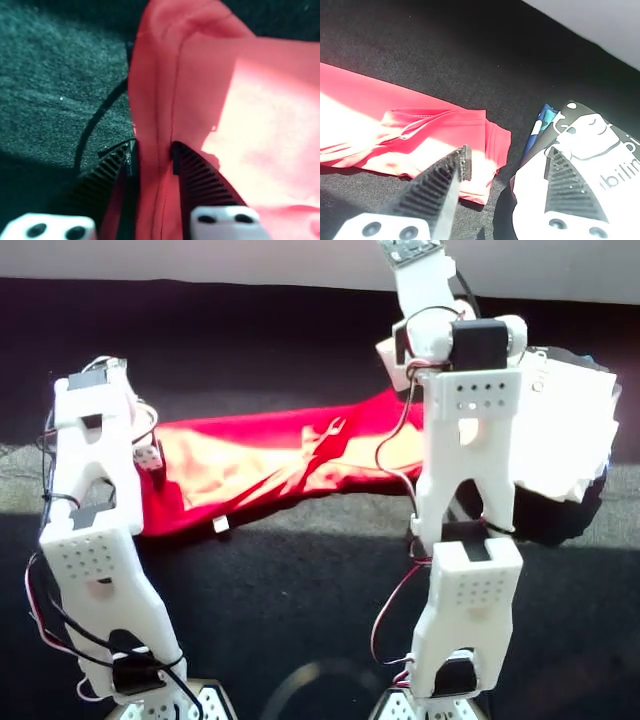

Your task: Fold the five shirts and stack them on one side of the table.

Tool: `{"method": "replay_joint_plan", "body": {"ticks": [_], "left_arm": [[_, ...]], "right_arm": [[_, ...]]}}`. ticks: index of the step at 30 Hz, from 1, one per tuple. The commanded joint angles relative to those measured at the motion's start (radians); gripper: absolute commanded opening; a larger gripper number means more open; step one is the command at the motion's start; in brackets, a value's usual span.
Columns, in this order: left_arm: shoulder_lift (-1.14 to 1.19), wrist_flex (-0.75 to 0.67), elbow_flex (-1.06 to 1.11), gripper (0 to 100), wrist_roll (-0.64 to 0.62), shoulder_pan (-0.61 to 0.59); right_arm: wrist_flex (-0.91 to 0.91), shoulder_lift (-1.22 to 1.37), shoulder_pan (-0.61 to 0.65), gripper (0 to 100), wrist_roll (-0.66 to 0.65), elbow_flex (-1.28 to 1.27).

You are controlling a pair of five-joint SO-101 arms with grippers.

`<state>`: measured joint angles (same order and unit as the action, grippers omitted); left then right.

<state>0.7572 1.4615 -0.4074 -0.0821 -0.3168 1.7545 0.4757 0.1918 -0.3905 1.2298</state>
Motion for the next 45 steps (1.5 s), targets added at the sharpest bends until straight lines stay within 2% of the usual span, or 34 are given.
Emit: {"method": "replay_joint_plan", "body": {"ticks": [1, 4, 6, 8, 13, 16, 20, 24, 27, 30, 38, 45], "left_arm": [[0.076, 0.058, -0.087, 11, -0.012, 0.061], [0.131, 0.129, -0.176, 10, -0.012, 0.051], [0.151, 0.160, -0.216, 2, -0.012, 0.035], [0.156, 0.186, -0.248, 2, -0.008, -0.012], [0.156, 0.239, -0.398, 1, 0.052, -0.236], [0.157, 0.282, -0.518, 1, 0.118, -0.349], [0.154, 0.295, -0.604, 1, 0.163, -0.435], [0.150, 0.305, -0.618, 1, 0.164, -0.458], [0.104, 0.307, -0.575, 1, 0.164, -0.407], [-0.028, 0.307, -0.475, 1, 0.158, -0.303], [-0.469, 0.301, -0.193, 1, 0.129, 0.120], [-0.509, 0.299, -0.216, 1, 0.074, 0.464]], "right_arm": [[0.010, -0.122, 0.004, 23.5, 0.005, -0.002], [0.010, -0.160, 0.004, 23.5, 0.005, -0.002], [0.010, -0.173, 0.004, 23.5, 0.005, -0.002], [0.010, -0.176, 0.004, 23.5, 0.008, -0.002], [0.013, -0.182, 0.004, 23.3, 0.008, -0.002], [0.013, -0.223, 0.002, 17.4, 0.008, -0.016], [0.013, -0.377, 0.004, 6.7, 0.009, -0.197], [0.010, -0.605, 0.002, 6.3, 0.009, -0.542], [-0.001, -0.751, 0.004, 6.3, 0.011, -0.829], [-0.081, -0.880, -0.008, 6.3, 0.011, -1.107], [-0.378, -1.179, -0.140, 6.3, 0.006, -1.727], [-0.506, -1.371, -0.234, 6.3, 0.003, -2.066]]}}
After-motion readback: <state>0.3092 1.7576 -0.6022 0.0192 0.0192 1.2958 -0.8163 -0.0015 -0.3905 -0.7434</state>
